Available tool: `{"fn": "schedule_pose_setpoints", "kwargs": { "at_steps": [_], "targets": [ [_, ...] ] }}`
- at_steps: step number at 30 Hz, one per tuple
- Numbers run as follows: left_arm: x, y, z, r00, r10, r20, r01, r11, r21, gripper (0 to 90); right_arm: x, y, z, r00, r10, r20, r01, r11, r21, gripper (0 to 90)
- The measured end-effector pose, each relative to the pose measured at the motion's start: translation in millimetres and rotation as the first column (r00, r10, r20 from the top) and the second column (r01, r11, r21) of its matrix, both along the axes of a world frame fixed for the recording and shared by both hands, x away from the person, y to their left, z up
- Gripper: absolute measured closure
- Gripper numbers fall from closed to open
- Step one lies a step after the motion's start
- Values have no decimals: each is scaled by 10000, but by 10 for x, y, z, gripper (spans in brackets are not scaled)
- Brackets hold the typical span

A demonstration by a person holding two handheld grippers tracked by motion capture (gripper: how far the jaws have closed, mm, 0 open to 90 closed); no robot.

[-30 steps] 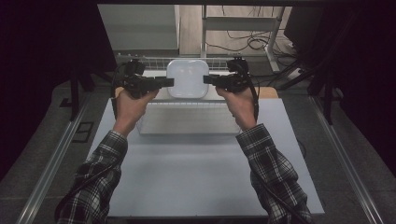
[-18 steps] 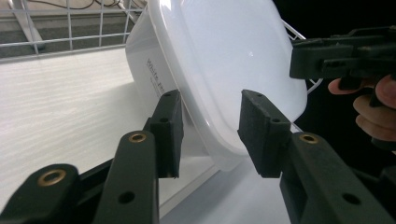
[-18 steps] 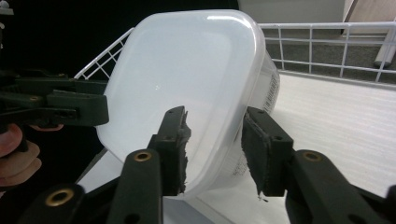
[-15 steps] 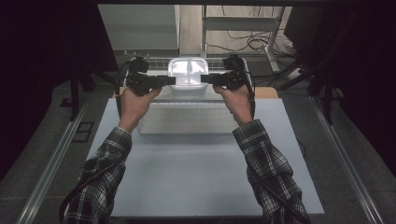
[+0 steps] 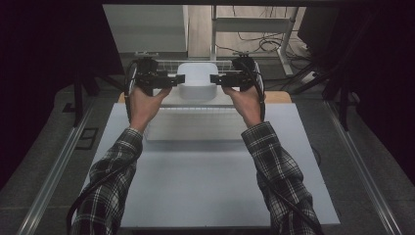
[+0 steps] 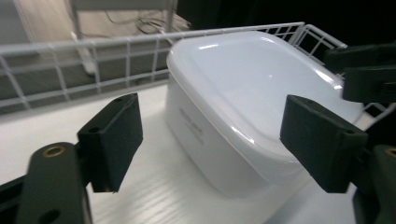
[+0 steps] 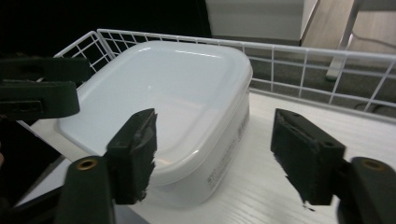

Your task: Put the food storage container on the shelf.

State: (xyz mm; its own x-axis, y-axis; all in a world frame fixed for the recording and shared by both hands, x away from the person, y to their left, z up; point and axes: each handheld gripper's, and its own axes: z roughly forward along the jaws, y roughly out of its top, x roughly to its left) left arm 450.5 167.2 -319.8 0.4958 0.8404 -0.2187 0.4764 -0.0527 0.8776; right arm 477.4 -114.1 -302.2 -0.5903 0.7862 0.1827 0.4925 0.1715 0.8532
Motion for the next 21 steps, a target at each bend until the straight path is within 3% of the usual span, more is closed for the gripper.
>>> {"fn": "schedule_pose_setpoints", "kwargs": {
  "at_steps": [2,5,6,7,8,12,15,21],
  "targets": [
    [-39,3,25,9990,-444,50,445,9986,-276,165,-39,-5,1,9988,180,456,-180,9998,-6,169],
    [-72,2,38,9967,-799,109,802,9964,-273,127,-68,7,-11,9978,522,405,-517,9986,-117,110],
    [-114,-17,40,9938,-1109,60,1109,9938,-106,98,-124,23,-30,9958,670,620,-639,9967,-507,59],
    [-114,-17,40,9938,-1109,60,1109,9938,-106,81,-124,23,-30,9958,670,620,-639,9967,-507,59],
    [-134,-19,36,9920,-1264,60,1263,9920,65,81,-183,39,-54,9932,839,811,-772,9936,-820,29],
    [-189,-34,-22,9859,-1665,-169,1669,9856,283,59,-246,60,-101,9912,1020,842,-914,9884,-1212,5],
    [-209,-36,-49,9828,-1830,-250,1836,9827,227,52,-274,53,-117,9896,1188,807,-1085,9866,-1222,4],
    [-326,-49,-132,9734,-2270,-321,2285,9719,563,51,-323,27,-155,9870,1333,902,-1232,9864,-1090,4]
  ]
}}
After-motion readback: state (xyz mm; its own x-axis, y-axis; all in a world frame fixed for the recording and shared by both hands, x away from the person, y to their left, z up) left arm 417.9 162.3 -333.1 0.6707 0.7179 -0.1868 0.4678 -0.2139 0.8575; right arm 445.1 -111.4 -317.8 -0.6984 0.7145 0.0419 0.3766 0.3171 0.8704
